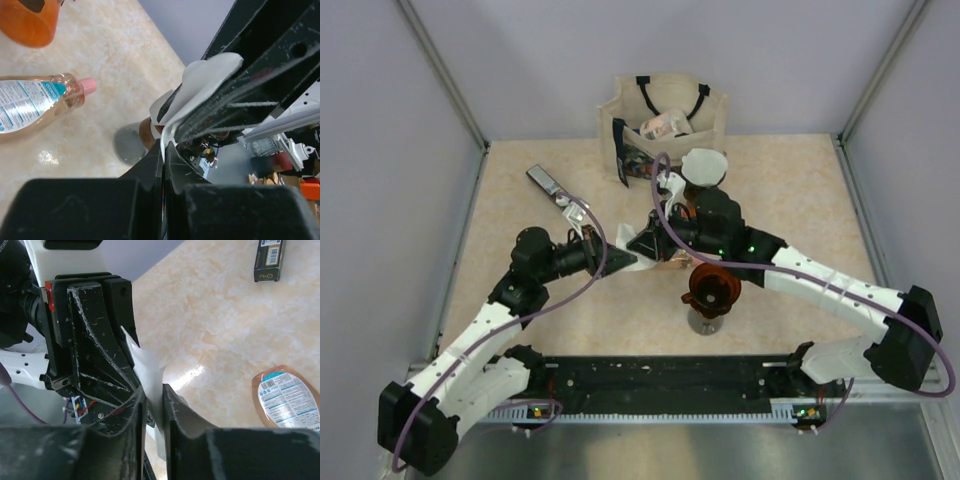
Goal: Place the coffee filter in the dripper
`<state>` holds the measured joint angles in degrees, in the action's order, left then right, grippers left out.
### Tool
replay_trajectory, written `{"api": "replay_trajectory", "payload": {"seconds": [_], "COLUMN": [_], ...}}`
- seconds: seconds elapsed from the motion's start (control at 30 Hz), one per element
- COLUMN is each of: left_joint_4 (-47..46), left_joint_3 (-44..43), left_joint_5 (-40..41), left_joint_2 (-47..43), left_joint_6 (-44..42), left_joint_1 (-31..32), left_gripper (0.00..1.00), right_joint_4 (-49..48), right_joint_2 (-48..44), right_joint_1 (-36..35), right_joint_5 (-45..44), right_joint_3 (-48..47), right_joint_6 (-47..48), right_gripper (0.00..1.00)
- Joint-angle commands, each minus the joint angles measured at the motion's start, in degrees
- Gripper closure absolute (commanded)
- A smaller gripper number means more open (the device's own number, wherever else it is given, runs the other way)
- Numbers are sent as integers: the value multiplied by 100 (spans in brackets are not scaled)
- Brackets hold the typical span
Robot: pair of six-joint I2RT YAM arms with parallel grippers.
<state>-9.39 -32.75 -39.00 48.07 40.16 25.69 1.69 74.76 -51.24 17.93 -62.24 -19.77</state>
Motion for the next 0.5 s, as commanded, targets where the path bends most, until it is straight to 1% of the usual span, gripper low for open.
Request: {"api": "replay_trajectory", "payload": {"seconds": [0.0,0.03,0.07,0.1,0.13,0.17,0.2,0.23,0.3,0.37,0.47], "left_joint_4": [-459,-476,-476,-476,-485,-616,-582,-556,-346,-39,436], "left_joint_3": [-293,-293,-284,-276,-249,-214,-223,-240,-415,-679,-1013], "left_joint_5": [-81,-142,-273,-440,-415,-432,-563,-625,-1028,-1424,-1943], "left_joint_2": [88,97,114,114,132,141,158,167,228,342,475], "left_joint_6": [-349,-595,-989,-1393,-1658,-1948,-2386,-2608,-3135,-3487,-3980], "left_joint_1": [6,6,15,6,15,15,-3,-3,-12,-3,-12], "left_gripper": [100,100,100,100,100,100,100,100,100,100,100], "right_joint_4": [-187,-187,-30,41,85,120,155,225,383,524,683], "right_joint_2": [-321,-383,-444,-567,-725,-874,-1058,-1208,-1603,-1920,-2255], "right_joint_1": [0,0,0,9,9,9,9,27,79,193,509], "right_joint_5": [-219,-307,-482,-597,-920,-1202,-1492,-1729,-2327,-2811,-2735], "right_joint_3": [10,10,1,19,88,150,255,352,545,765,1072], "right_joint_6": [-62,-36,34,113,175,254,324,386,474,509,553], "right_gripper": [74,66,57,49,35,24,18,11,2,1,1]}}
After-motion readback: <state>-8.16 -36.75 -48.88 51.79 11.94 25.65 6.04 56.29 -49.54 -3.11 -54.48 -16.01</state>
